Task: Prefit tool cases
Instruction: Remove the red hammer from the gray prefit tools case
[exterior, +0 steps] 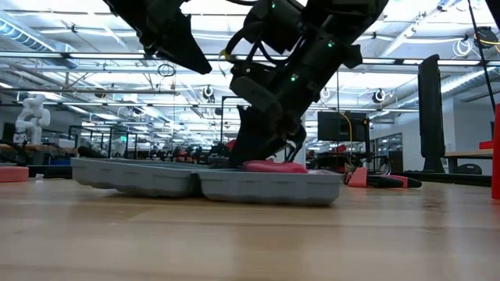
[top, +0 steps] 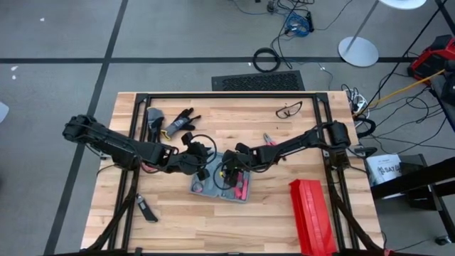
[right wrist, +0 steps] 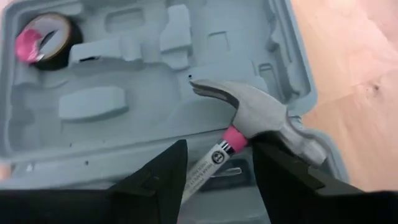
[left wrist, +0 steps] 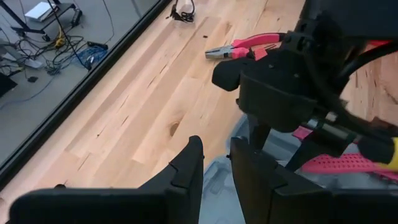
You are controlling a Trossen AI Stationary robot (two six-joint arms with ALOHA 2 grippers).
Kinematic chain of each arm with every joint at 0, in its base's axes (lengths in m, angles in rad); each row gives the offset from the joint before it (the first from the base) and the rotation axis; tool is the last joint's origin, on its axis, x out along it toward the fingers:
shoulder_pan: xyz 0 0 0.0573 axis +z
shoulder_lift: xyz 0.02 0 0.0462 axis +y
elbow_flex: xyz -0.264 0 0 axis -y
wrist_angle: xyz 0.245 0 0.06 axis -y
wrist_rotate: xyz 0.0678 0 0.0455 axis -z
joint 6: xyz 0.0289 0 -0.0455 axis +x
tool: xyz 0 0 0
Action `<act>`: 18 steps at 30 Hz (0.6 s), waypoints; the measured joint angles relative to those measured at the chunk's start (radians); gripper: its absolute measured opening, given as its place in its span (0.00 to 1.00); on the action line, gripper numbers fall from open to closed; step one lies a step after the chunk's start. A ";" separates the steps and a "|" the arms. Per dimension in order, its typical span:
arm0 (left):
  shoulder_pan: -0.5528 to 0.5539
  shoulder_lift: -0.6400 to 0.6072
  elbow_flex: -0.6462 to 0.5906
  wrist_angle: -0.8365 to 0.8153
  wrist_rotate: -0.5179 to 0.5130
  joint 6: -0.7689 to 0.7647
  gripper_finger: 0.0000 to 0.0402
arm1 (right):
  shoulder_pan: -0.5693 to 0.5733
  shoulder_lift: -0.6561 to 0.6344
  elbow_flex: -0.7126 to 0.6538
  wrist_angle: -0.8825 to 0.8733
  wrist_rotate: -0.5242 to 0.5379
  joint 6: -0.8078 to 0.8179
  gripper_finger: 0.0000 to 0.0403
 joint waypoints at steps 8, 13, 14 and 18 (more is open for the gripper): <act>0.000 0.000 -0.018 -0.001 -0.001 -0.020 0.22 | -0.012 0.004 -0.002 0.025 -0.002 -0.002 0.17; 0.000 0.000 -0.032 -0.002 -0.004 -0.045 0.22 | -0.012 -0.009 -0.004 0.030 -0.022 -0.052 0.04; 0.000 0.000 -0.032 -0.002 -0.004 -0.045 0.22 | -0.012 -0.017 -0.004 0.027 -0.027 -0.052 0.04; 0.000 0.000 -0.032 0.000 -0.010 -0.045 0.22 | -0.009 -0.054 -0.009 -0.008 -0.037 -0.072 0.04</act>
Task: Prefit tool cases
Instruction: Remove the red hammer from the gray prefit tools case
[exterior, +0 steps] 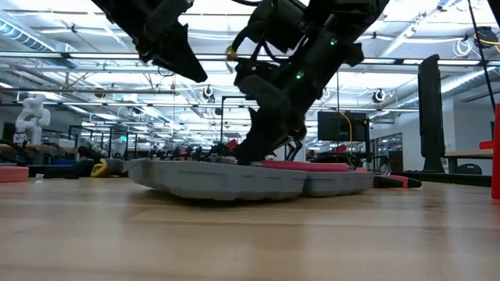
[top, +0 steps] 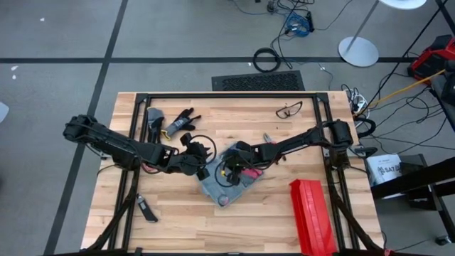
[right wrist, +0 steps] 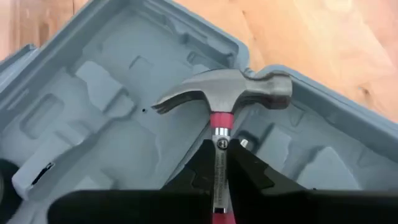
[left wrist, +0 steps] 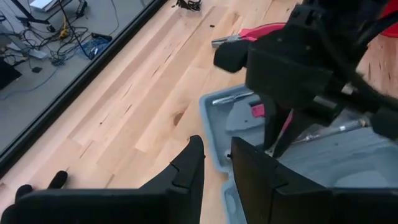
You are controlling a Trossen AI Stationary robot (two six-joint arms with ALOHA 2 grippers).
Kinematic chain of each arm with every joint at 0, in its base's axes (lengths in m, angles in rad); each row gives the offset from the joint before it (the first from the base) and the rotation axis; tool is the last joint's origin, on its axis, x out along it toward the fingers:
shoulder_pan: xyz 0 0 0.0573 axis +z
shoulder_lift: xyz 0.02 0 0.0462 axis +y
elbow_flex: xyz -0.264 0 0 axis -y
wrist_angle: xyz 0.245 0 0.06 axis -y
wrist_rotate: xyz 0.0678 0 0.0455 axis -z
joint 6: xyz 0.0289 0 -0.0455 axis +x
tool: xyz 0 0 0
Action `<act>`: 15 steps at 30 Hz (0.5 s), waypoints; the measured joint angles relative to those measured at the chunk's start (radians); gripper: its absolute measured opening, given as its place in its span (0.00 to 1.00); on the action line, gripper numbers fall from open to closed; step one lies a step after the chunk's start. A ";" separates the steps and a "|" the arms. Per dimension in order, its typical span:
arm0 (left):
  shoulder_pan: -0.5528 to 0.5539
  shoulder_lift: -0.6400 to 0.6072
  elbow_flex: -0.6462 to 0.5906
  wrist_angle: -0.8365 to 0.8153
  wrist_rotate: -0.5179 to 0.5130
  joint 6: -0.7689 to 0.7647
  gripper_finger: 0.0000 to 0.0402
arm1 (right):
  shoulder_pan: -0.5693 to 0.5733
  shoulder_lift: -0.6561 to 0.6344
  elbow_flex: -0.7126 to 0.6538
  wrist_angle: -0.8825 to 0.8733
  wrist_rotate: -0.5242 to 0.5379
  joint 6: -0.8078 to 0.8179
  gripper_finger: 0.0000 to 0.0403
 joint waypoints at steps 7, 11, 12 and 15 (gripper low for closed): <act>0.000 0.000 0.000 0.001 -0.006 0.000 0.22 | 0.002 -0.095 0.000 -0.016 0.003 -0.031 0.01; 0.000 0.000 0.000 0.001 -0.006 0.000 0.22 | 0.008 -0.106 0.002 -0.030 0.006 -0.101 0.01; 0.000 0.000 0.000 0.001 -0.006 0.000 0.22 | 0.011 -0.098 0.002 -0.038 0.008 -0.121 0.02; 0.000 0.000 0.000 0.001 -0.007 0.000 0.22 | 0.020 -0.075 0.002 -0.057 -0.007 -0.167 0.09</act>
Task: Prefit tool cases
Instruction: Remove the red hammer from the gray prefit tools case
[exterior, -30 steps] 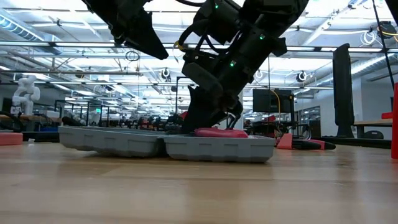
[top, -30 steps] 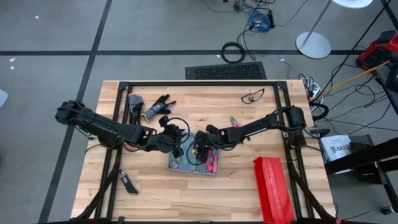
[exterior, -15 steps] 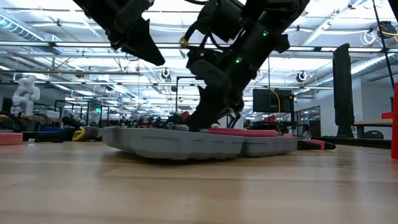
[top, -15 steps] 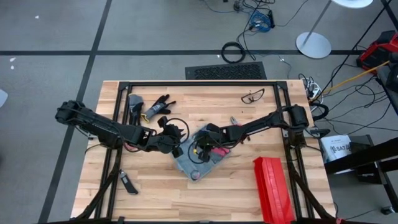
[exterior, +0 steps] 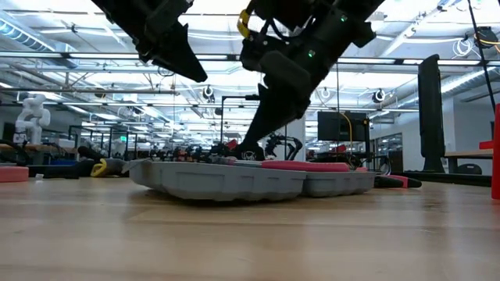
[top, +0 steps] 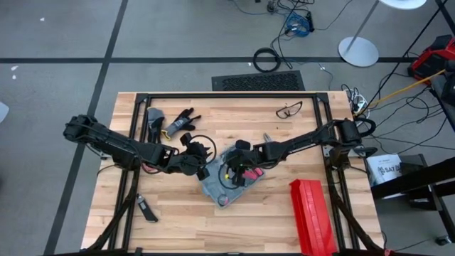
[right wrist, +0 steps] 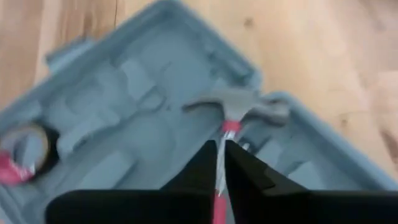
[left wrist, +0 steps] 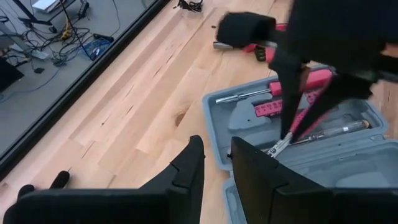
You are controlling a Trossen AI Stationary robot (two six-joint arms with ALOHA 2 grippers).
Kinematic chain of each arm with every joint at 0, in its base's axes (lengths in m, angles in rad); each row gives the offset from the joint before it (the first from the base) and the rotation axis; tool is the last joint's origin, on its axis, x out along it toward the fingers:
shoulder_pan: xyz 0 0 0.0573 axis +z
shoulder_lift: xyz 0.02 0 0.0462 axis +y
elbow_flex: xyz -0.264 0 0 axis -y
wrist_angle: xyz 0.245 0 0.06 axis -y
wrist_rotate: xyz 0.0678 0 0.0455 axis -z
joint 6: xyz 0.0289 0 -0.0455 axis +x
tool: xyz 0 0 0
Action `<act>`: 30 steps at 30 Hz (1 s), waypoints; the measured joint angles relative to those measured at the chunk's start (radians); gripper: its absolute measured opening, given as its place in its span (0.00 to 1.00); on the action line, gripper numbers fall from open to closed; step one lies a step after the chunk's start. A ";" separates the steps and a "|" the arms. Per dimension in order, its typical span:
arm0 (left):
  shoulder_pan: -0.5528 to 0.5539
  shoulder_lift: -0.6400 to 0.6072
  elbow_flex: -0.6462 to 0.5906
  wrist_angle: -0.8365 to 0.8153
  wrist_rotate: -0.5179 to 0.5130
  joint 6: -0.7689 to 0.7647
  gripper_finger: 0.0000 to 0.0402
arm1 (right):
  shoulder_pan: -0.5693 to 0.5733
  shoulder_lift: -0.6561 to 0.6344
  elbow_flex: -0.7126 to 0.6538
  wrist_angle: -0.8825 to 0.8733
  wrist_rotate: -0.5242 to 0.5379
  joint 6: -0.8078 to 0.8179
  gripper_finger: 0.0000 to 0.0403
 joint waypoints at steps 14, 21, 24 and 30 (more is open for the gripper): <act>0.000 0.000 0.000 0.001 -0.003 0.000 0.22 | -0.007 0.087 0.002 0.019 0.014 -0.044 0.45; 0.000 0.000 0.000 0.001 -0.003 0.000 0.22 | -0.009 0.101 0.005 0.033 0.011 -0.028 0.35; 0.000 0.000 0.000 0.002 -0.003 0.000 0.22 | -0.010 0.093 0.004 0.035 -0.003 -0.033 0.17; 0.000 0.000 0.000 0.007 -0.003 -0.001 0.22 | -0.011 0.086 0.001 0.068 -0.035 -0.041 0.05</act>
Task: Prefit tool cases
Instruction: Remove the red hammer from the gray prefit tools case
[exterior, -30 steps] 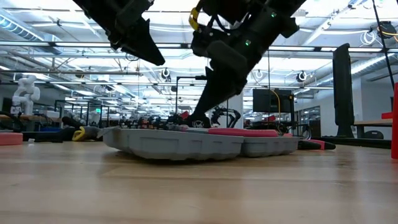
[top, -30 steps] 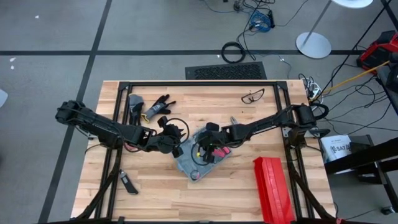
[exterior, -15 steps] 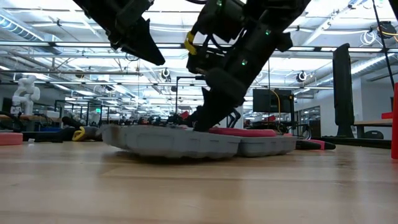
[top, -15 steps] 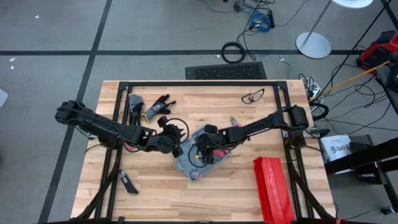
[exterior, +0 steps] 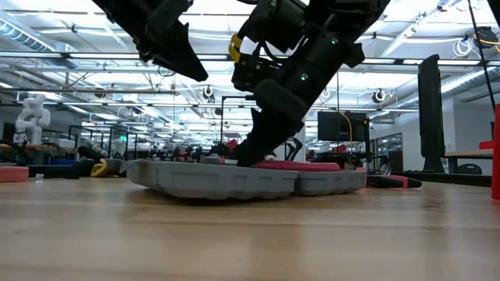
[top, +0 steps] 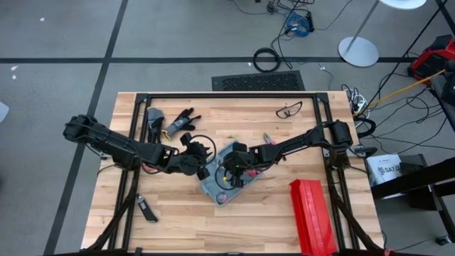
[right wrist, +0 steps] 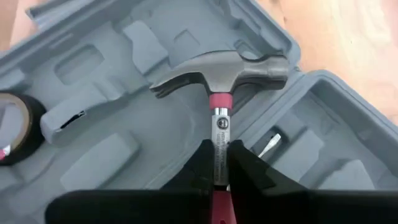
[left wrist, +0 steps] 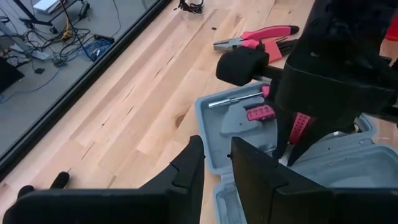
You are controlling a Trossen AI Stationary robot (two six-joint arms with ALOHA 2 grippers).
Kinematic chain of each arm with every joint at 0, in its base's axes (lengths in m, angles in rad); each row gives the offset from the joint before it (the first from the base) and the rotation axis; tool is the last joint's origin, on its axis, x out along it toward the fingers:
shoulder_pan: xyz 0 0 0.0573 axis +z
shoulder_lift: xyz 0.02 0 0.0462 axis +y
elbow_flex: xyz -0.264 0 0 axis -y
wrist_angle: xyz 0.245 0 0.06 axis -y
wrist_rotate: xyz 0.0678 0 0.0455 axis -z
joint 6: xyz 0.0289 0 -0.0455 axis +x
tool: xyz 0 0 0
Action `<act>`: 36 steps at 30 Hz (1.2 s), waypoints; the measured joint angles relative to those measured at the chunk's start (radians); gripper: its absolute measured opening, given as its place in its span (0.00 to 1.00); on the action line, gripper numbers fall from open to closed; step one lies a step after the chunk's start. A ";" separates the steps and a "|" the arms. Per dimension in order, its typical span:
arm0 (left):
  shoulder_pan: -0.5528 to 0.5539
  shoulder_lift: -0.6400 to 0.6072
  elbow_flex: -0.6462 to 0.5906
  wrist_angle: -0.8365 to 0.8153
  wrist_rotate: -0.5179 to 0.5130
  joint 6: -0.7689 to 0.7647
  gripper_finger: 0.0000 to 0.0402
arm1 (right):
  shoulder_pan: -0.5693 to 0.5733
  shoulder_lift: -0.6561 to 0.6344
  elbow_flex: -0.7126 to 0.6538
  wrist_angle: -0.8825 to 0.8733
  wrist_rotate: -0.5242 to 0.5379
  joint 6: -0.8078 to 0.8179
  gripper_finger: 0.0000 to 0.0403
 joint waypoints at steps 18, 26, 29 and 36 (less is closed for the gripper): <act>0.000 0.000 0.000 0.000 -0.006 0.001 0.22 | -0.033 -0.156 0.000 -0.095 0.030 -0.032 0.00; 0.000 0.000 0.000 -0.003 -0.007 0.001 0.22 | -0.005 -0.110 0.000 -0.146 -0.084 -0.112 0.16; 0.000 0.000 0.000 -0.002 -0.007 0.001 0.22 | -0.005 -0.111 0.001 -0.147 -0.082 -0.109 0.25; 0.000 0.000 0.000 -0.002 -0.007 0.002 0.22 | -0.005 -0.071 0.001 -0.162 -0.080 -0.096 0.38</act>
